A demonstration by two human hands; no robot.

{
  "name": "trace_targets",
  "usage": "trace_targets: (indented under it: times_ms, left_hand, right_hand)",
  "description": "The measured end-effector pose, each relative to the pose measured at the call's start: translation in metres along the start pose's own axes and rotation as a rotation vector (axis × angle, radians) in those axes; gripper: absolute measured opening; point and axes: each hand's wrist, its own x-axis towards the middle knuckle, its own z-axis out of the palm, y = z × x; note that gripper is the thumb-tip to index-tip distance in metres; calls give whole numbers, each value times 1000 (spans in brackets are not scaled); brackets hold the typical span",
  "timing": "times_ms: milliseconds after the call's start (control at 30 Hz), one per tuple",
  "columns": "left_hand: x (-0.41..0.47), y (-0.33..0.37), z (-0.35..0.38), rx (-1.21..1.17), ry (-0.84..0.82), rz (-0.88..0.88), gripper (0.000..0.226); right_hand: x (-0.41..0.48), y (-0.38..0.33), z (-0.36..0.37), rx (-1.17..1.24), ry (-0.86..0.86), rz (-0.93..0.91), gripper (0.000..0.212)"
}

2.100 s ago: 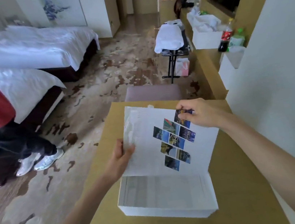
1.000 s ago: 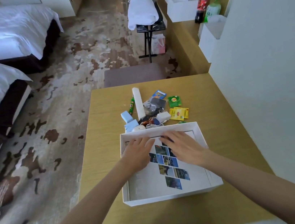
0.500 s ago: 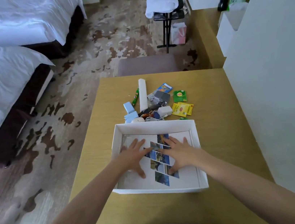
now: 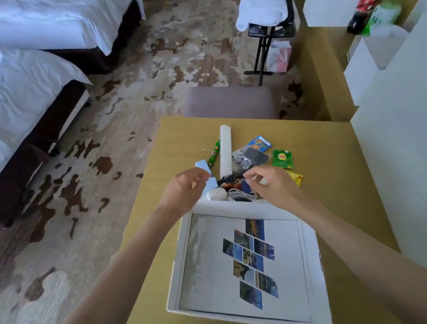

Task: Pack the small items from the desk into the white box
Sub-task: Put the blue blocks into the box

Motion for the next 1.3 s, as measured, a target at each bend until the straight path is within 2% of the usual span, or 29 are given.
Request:
trace_targets:
  times_ms: [133, 233, 333, 567, 633, 767, 867, 967, 1067, 1133, 1233, 1300]
  left_hand:
    - [46, -25, 9, 59, -185, -184, 28]
    - [66, -49, 26, 134, -352, -115, 29]
    - [83, -70, 44, 257, -464, -52, 39]
    - [100, -93, 66, 500, -527, 121, 57]
    - [100, -100, 65, 406, -511, 79, 54]
    - [97, -109, 51, 93, -378, -134, 41]
    - [86, -114, 32, -360, -200, -369, 35]
    - [59, -115, 6, -731, -84, -507, 32]
    - [23, -112, -14, -833, -21, -540, 35]
    - [4, -107, -23, -841, -2, -555, 35]
    - [-14, -97, -33, -857, -1, -571, 34]
    - [-21, -90, -39, -880, -17, -561, 33]
  right_hand:
    - [42, 13, 23, -84, -87, 137, 23]
    - [62, 24, 39, -190, -179, 211, 27]
    - [73, 29, 53, -251, -279, 204, 35]
    - [72, 21, 80, -277, -324, 199, 34]
    - [72, 19, 81, -282, -323, 205, 34]
    - [79, 11, 82, -287, -298, 178, 35]
    - [99, -1, 93, -313, -242, 139, 25]
    - [127, -15, 117, -348, -188, 145, 35]
    - [151, -23, 142, -431, -240, 234, 46]
    - [161, -20, 153, -465, -268, 314, 44]
    - [165, -15, 162, -363, -220, 374, 36]
    - [165, -17, 158, -266, -195, 403, 41]
